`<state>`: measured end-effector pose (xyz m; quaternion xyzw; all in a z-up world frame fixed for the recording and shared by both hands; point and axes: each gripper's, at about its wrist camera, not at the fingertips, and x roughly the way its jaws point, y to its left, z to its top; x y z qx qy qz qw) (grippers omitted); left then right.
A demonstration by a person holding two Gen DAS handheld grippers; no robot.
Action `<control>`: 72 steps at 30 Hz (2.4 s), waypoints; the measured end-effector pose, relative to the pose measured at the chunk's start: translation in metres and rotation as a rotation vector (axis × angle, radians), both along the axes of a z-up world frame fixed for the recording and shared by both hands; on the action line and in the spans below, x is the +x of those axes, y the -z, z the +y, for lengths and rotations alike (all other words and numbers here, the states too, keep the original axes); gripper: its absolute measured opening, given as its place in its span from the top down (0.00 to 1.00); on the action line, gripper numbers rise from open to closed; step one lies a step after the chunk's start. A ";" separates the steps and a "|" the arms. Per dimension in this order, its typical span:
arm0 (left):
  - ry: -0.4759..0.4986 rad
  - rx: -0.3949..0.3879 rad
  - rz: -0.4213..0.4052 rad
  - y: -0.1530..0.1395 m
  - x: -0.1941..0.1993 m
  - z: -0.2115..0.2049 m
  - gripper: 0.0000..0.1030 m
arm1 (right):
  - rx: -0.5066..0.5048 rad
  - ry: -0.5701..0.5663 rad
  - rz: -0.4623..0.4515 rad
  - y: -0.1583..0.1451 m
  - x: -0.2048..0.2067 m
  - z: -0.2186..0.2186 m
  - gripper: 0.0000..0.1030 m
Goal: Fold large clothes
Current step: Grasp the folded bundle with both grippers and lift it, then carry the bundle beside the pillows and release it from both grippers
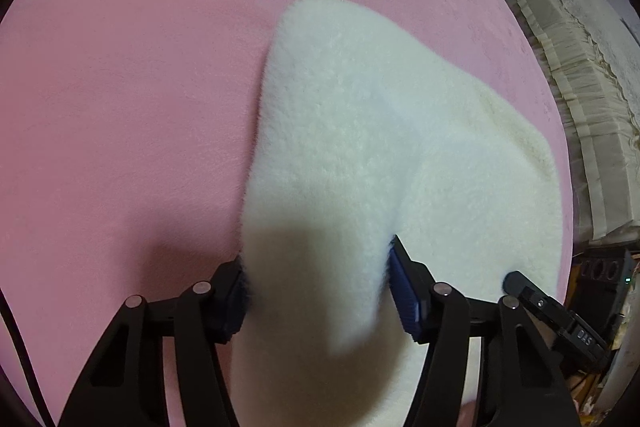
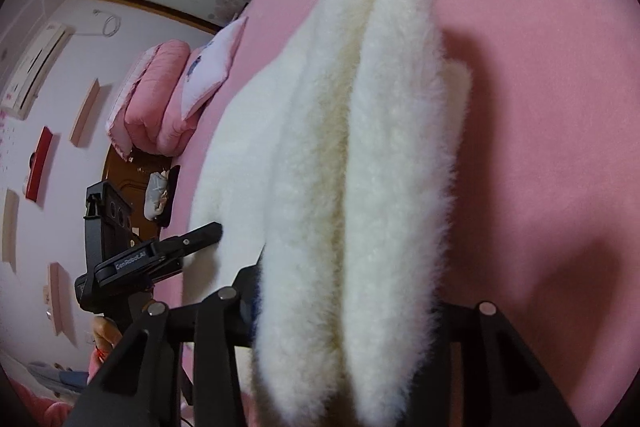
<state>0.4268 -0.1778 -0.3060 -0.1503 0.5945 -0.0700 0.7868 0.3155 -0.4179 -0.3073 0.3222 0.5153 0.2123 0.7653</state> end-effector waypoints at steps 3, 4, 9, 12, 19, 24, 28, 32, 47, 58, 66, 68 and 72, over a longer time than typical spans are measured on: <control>0.013 0.028 -0.021 -0.013 -0.019 0.009 0.44 | -0.033 -0.024 -0.002 -0.017 -0.018 0.018 0.60; 0.009 0.021 -0.018 -0.016 -0.025 0.016 0.44 | -0.037 -0.025 0.002 -0.021 -0.024 0.021 0.60; -0.003 0.031 -0.020 -0.041 -0.062 0.057 0.45 | -0.073 -0.087 -0.006 -0.048 -0.051 0.071 0.60; -0.023 0.043 -0.034 -0.055 -0.077 0.105 0.46 | -0.106 -0.144 -0.038 -0.065 -0.058 0.120 0.60; -0.086 0.093 -0.072 -0.090 -0.080 0.239 0.46 | -0.122 -0.219 -0.138 -0.090 -0.042 0.255 0.60; -0.097 0.213 -0.122 -0.123 -0.055 0.356 0.46 | -0.047 -0.221 -0.178 -0.090 -0.001 0.367 0.60; -0.130 0.280 -0.193 -0.127 -0.030 0.448 0.45 | 0.015 -0.204 -0.225 -0.078 0.040 0.451 0.60; -0.188 0.296 -0.294 -0.077 0.009 0.524 0.44 | -0.030 -0.208 -0.333 -0.041 0.084 0.532 0.60; -0.286 0.309 -0.378 0.022 0.018 0.533 0.38 | -0.068 -0.183 -0.283 0.054 0.116 0.552 0.41; -0.478 0.511 -0.397 0.006 -0.057 0.480 0.36 | -0.095 -0.043 -0.188 0.051 0.063 0.523 0.27; -0.479 0.477 -0.185 0.007 -0.171 0.390 0.36 | -0.238 -0.123 -0.125 0.033 -0.080 0.438 0.26; -0.481 0.433 -0.111 0.013 -0.209 0.356 0.36 | -0.316 -0.149 -0.112 0.026 -0.126 0.403 0.26; -0.416 0.348 -0.016 0.012 -0.284 0.275 0.36 | -0.461 -0.129 -0.024 0.011 -0.208 0.320 0.25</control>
